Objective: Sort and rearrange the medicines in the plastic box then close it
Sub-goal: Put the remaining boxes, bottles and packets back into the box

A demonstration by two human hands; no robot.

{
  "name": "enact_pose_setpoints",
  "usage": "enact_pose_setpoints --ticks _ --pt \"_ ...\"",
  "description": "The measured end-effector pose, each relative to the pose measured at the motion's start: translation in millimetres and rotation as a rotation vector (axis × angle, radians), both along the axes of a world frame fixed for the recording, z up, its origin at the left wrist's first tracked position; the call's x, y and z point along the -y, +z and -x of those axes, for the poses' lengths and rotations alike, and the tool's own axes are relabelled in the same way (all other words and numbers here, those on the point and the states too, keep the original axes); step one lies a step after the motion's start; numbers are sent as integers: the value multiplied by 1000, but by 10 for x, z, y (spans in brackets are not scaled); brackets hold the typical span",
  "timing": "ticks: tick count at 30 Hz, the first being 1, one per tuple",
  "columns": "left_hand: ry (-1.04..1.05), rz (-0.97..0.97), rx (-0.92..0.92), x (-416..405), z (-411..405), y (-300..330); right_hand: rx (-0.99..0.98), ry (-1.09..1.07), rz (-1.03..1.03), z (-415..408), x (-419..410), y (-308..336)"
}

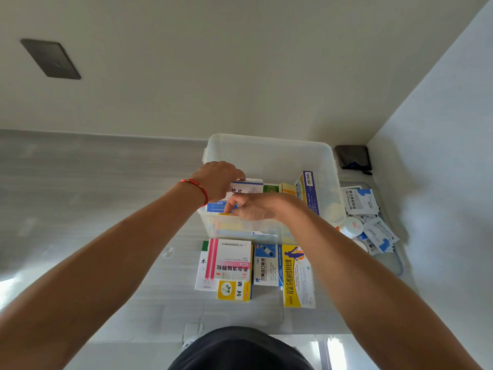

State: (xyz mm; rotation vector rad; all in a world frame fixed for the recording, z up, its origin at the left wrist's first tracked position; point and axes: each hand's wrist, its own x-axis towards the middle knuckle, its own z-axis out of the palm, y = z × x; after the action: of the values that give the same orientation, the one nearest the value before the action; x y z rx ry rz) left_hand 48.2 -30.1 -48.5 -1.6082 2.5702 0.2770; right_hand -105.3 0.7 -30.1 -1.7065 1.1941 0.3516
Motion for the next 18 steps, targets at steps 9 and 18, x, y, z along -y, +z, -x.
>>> enact_pose_setpoints --ticks 9,18 --pt "-120 -51 257 -112 94 111 -6 -310 273 952 166 234" --pt "-51 -6 254 -150 131 57 -306 -135 269 962 221 -431"
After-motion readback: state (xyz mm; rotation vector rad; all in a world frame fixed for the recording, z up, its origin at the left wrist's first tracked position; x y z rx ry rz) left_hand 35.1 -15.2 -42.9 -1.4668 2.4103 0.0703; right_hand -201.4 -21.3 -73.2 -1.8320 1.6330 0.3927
